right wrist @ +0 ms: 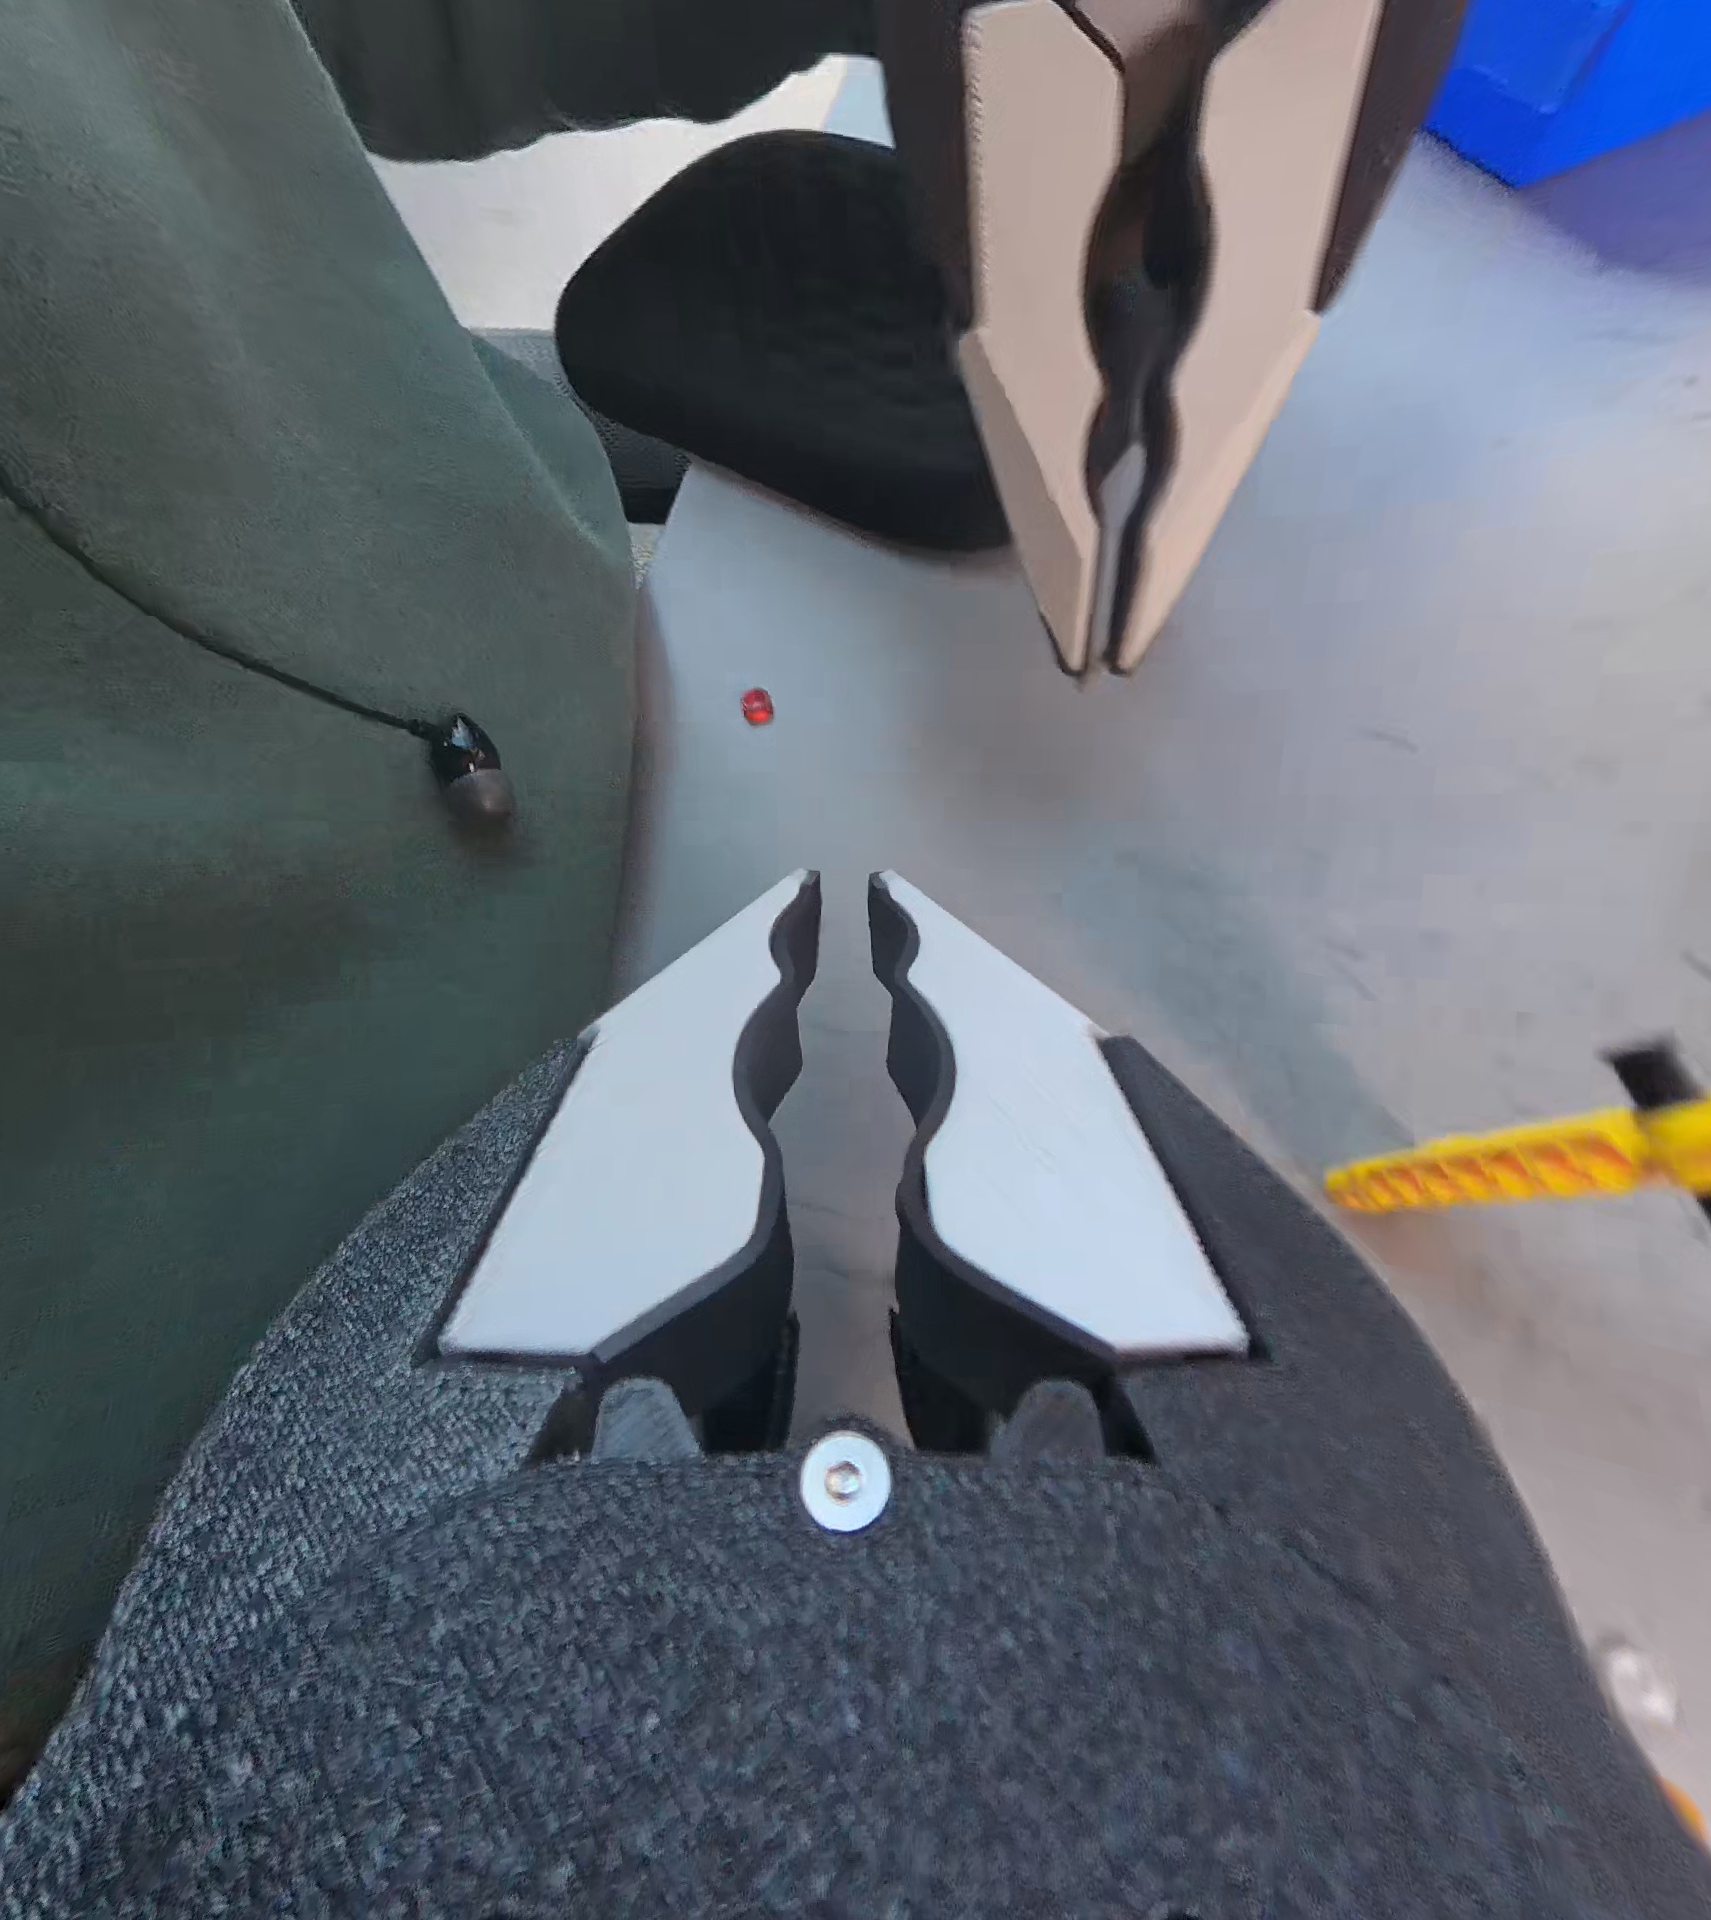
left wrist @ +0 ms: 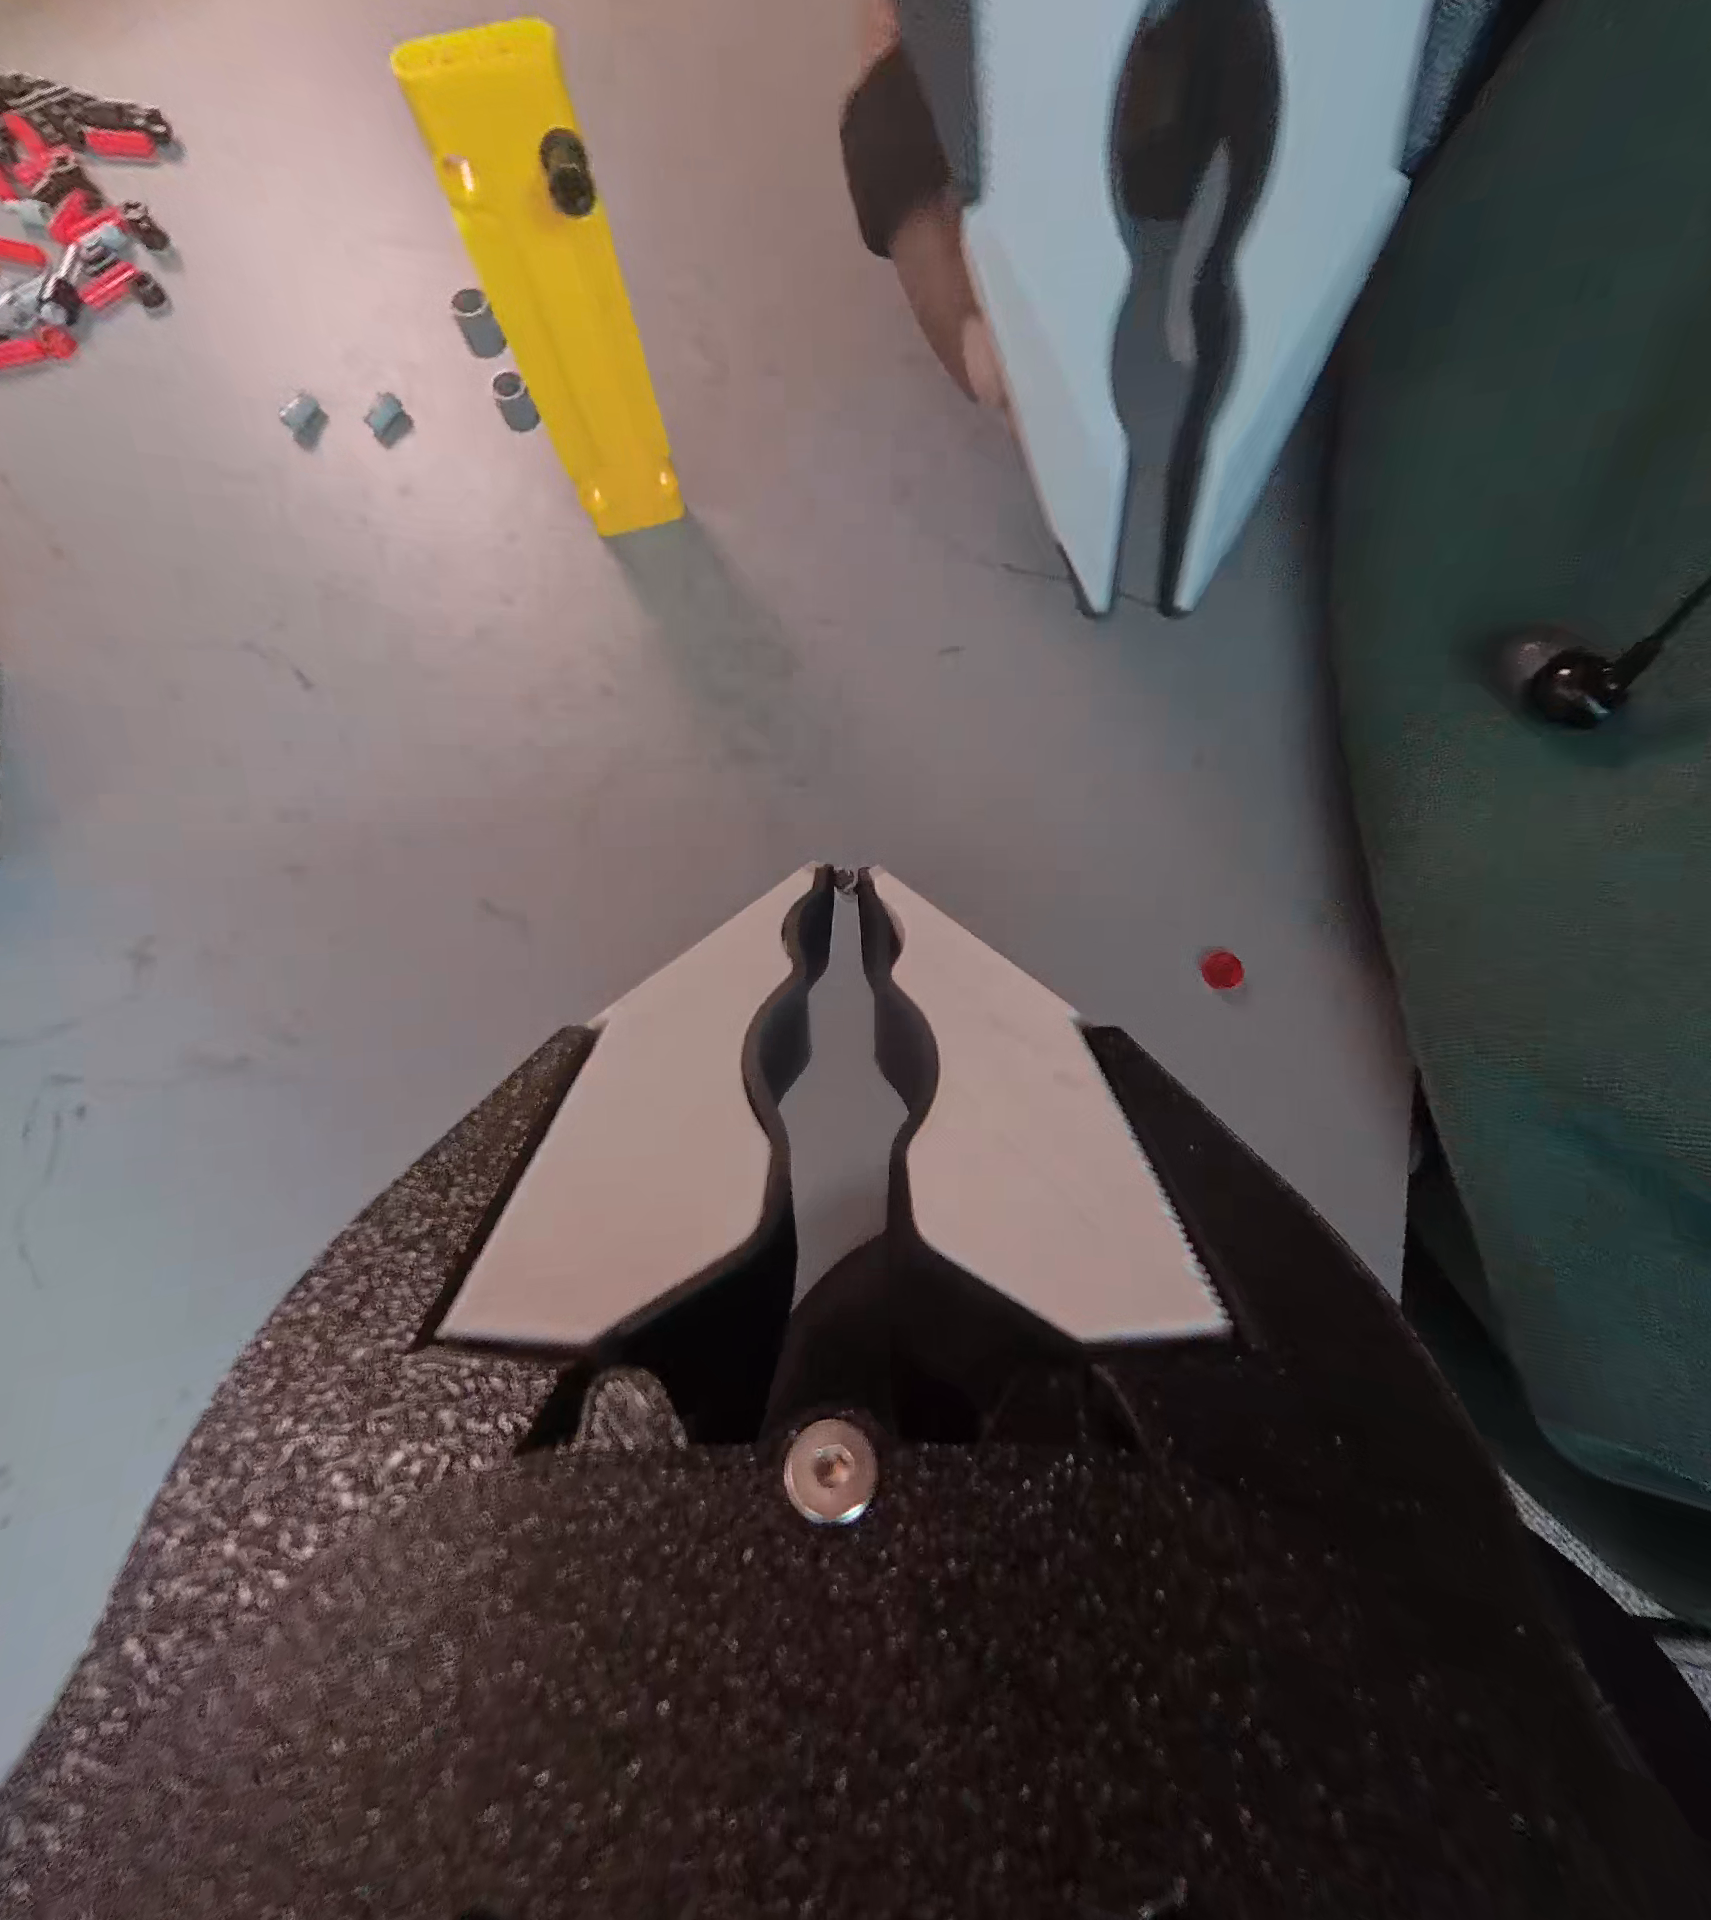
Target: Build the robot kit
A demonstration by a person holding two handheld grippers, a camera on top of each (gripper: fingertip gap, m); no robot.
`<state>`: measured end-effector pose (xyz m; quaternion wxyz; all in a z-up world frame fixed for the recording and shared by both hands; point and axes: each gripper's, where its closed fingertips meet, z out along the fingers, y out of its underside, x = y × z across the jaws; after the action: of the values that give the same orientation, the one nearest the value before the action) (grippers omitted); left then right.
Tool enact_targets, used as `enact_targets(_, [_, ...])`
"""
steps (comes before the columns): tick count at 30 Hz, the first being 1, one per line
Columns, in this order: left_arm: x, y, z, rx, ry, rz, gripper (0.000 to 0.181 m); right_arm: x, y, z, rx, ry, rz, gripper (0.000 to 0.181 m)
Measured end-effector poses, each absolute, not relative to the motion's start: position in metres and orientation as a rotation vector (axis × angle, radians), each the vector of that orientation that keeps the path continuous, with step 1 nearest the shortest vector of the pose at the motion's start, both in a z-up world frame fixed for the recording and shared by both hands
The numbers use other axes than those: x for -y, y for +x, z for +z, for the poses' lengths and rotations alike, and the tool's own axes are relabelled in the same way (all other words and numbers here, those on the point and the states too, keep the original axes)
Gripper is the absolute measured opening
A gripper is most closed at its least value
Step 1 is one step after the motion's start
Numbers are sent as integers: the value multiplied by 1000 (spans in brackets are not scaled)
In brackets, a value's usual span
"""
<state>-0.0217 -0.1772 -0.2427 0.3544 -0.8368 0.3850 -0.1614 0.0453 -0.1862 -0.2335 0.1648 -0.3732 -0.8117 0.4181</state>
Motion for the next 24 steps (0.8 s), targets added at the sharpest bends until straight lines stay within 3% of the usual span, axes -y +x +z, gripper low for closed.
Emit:
enact_targets(8, [141,-45,-237,-818,-2132,-256,4,249,14,-262,2540,-876,1041,18])
enact_targets(17, [136,-42,-240,-841,-2116,-236,4,250,11,-266,2560,-882,961,6])
enact_targets(24, [136,-41,-236,-847,-2090,-223,4,185,42,-266,2527,-1055,868,6])
